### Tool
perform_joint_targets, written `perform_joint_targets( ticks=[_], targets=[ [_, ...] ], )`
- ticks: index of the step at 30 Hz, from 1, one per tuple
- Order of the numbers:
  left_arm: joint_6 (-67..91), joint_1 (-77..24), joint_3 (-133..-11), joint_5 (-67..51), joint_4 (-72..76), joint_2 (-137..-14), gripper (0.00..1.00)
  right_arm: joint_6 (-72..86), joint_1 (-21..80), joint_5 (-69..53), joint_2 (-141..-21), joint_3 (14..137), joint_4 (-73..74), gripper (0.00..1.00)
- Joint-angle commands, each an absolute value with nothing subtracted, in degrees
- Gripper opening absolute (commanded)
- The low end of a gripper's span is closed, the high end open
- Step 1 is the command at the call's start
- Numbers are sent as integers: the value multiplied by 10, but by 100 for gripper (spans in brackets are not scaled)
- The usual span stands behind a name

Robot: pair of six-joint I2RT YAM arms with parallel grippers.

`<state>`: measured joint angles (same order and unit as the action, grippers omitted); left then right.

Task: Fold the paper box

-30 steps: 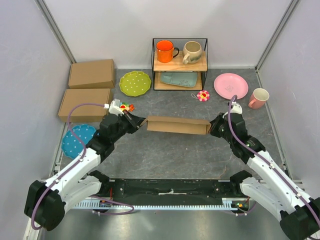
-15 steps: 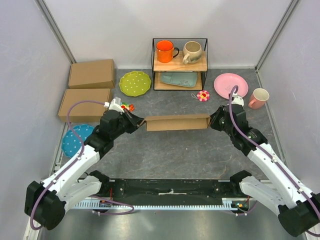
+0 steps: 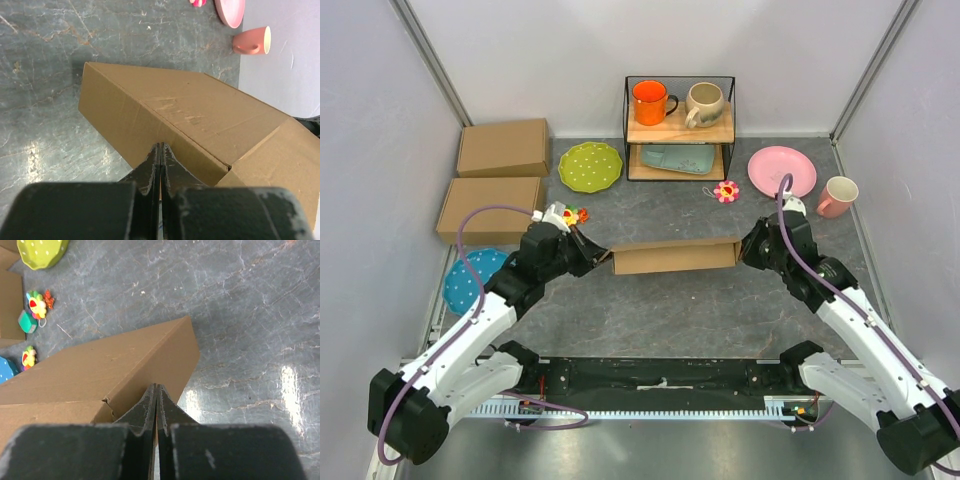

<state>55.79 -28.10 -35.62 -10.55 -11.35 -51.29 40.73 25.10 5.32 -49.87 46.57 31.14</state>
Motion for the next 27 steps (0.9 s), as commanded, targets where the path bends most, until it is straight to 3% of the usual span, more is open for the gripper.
perform_joint_targets(
  ticks=[1, 14, 17, 21, 27],
  targets=[
    [597, -298, -396, -214, -108, -516, 2, 429, 265, -26, -520, 497, 294, 5],
    [591, -287, -442, -276, -121, -620, 2, 418, 263, -46, -615, 494, 263, 8],
    [578, -278, -459, -288, -131, -648, 4, 411, 259, -42, -633, 503, 262, 17],
    [559, -257, -480, -292, -152, -663, 15, 393, 253, -22, -643, 512, 264, 32],
    [517, -247, -519, -269, -186, -673, 22, 364, 250, 22, -647, 537, 286, 41]
  ],
)
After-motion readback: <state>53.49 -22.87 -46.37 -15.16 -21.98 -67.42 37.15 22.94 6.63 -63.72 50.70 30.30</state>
